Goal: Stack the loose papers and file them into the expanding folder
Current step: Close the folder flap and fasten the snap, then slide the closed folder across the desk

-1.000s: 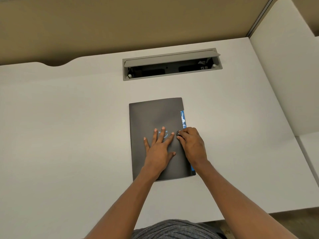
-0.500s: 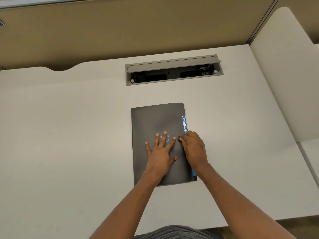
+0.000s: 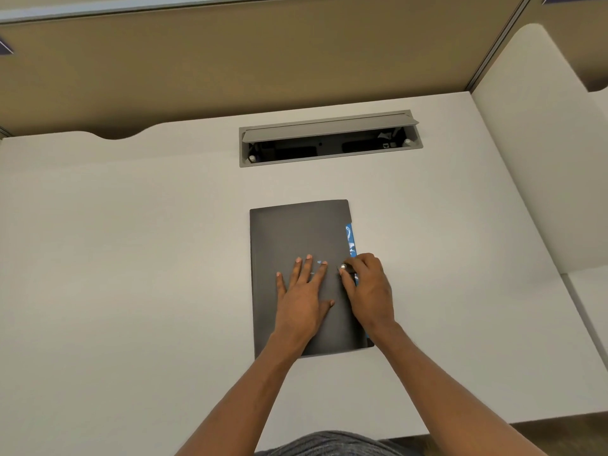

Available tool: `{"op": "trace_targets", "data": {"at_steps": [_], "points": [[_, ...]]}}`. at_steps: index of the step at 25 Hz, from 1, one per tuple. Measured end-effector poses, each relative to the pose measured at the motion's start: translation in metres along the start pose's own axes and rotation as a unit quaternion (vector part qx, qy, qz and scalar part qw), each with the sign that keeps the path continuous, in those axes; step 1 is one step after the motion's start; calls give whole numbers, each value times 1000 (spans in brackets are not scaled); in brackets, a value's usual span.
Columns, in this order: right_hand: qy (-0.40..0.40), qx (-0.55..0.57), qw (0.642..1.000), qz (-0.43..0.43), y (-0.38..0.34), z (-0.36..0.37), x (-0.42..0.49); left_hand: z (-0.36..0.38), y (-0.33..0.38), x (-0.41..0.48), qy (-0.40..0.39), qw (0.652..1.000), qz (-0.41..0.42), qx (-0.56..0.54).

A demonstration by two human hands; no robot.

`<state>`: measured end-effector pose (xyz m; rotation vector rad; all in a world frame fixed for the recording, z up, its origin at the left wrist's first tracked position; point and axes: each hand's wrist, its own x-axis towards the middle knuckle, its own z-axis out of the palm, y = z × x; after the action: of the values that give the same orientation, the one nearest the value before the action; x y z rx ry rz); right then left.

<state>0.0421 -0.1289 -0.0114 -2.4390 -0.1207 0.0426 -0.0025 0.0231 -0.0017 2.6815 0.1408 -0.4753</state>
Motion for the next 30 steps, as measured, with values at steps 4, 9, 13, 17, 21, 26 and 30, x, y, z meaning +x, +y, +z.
{"op": "trace_targets", "data": {"at_steps": [4, 9, 13, 17, 21, 26, 30], "points": [[45, 19, 996, 75, 10, -13, -10, -13, -17, -11, 85, 992, -55, -72], [-20, -54, 988, 141, 7, -17, -17, -37, -53, -22, 167, 964, -169, -120], [-49, -65, 983, 166, -11, -11, -14, -46, -64, -24, 138, 938, -286, -139], [-53, -39, 979, 193, -25, -5, -11, -42, -62, -24, 106, 933, -308, -151], [-60, -7, 977, 207, -29, -2, -12, -38, -54, -23, 109, 931, -292, -187], [-72, 37, 970, 228, -25, -5, -7, -38, -52, -18, 131, 922, -299, -206], [-81, 42, 966, 242, -23, -8, -3, -41, -59, -11, 126, 906, -318, -248]]}}
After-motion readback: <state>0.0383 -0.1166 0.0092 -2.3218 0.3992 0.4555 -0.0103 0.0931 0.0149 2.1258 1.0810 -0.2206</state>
